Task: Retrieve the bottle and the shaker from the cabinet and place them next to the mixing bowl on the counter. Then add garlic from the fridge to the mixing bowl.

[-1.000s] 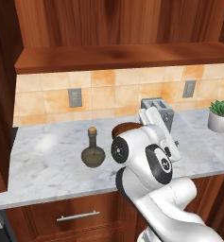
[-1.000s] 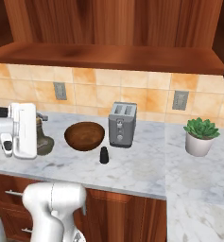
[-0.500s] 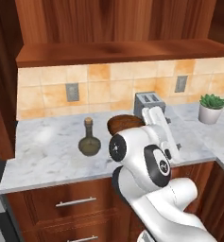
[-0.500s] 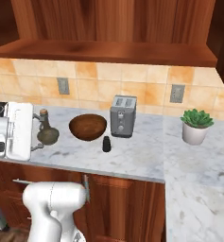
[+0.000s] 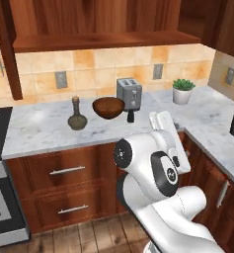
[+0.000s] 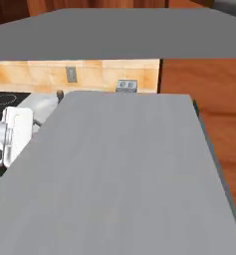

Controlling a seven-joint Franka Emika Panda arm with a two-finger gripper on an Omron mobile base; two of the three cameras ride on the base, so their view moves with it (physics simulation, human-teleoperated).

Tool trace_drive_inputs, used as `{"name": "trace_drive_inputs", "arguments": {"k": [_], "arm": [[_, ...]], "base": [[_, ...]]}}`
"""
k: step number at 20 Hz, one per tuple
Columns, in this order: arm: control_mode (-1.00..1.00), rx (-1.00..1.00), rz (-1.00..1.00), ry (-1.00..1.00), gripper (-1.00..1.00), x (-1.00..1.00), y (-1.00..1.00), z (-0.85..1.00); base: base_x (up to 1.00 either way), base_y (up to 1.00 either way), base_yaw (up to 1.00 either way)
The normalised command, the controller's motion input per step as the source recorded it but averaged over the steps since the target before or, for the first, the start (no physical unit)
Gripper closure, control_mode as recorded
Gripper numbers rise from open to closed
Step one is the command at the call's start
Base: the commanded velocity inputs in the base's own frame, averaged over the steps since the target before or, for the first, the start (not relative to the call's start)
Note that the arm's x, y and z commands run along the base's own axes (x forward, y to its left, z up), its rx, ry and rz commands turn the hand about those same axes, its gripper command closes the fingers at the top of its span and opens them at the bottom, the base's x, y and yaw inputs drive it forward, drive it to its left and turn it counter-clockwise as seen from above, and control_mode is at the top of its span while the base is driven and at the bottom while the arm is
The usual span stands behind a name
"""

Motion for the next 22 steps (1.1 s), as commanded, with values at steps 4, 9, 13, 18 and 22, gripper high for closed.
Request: {"name": "trace_drive_inputs", "arguments": {"k": [4, 9, 13, 18, 22], "arm": [[1.0, 0.0, 0.0, 0.0, -1.0, 0.0, 0.0, 0.0], [1.0, 0.0, 0.0, 0.0, -1.0, 0.0, 0.0, 0.0], [1.0, 0.0, 0.0, 0.0, -1.0, 0.0, 0.0, 0.0], [1.0, 0.0, 0.0, 0.0, -1.0, 0.0, 0.0, 0.0], [1.0, 0.0, 0.0, 0.0, -1.0, 0.0, 0.0, 0.0]], "base": [[-0.93, 0.03, -0.28], [-0.71, 0.35, -0.46], [-0.52, 0.44, -0.56], [-0.48, 0.52, -0.54], [-0.53, 0.47, -0.53]]}}
